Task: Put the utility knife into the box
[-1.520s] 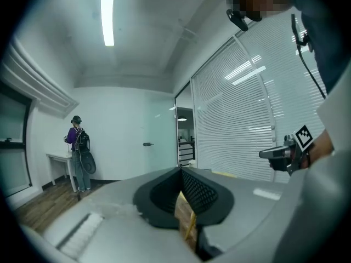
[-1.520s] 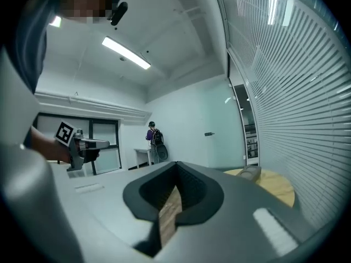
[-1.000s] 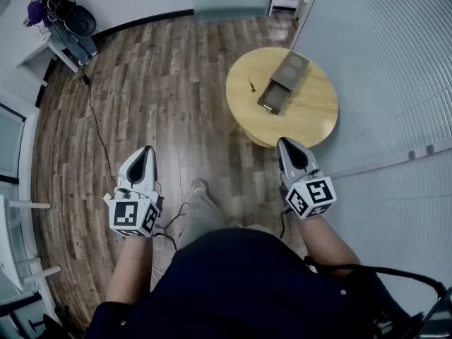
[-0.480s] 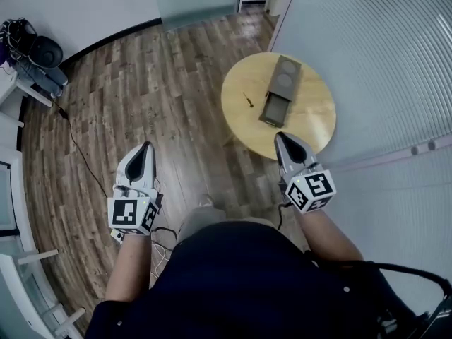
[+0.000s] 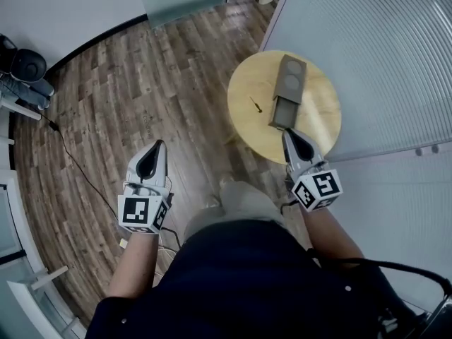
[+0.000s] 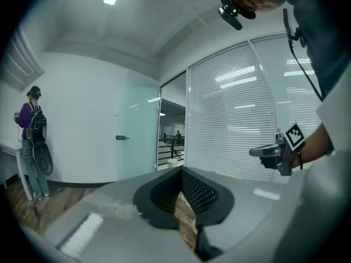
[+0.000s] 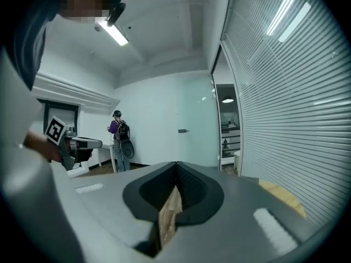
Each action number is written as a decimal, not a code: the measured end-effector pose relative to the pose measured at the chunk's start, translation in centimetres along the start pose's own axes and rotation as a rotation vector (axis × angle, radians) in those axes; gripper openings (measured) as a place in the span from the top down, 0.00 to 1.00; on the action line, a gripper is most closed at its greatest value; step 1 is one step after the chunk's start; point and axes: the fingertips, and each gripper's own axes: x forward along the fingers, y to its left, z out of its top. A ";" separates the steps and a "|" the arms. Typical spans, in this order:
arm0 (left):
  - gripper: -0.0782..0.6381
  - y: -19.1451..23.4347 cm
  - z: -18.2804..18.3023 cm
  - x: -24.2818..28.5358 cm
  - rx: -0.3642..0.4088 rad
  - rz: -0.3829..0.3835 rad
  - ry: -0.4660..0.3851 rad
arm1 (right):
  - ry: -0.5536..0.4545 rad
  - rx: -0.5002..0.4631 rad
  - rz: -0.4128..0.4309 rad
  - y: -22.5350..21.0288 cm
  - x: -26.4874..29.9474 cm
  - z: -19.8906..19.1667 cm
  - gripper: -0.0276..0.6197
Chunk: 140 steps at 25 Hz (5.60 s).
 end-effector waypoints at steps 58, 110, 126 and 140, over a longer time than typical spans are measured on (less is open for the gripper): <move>0.89 -4.5 -12.5 44.1 0.098 -0.574 0.328 | 0.695 0.147 -0.265 -16.6 25.7 -27.3 0.74; 0.89 -4.7 2.4 43.6 0.147 -0.637 0.088 | 0.556 0.205 -0.344 -19.8 22.1 -13.3 0.88; 0.89 -13.0 6.2 40.8 0.196 -0.802 0.016 | 0.408 0.262 -0.554 -22.4 10.3 -8.1 0.88; 0.89 -19.4 7.5 41.3 0.242 -0.894 -0.026 | 0.361 0.337 -0.600 -23.7 7.1 -9.1 0.88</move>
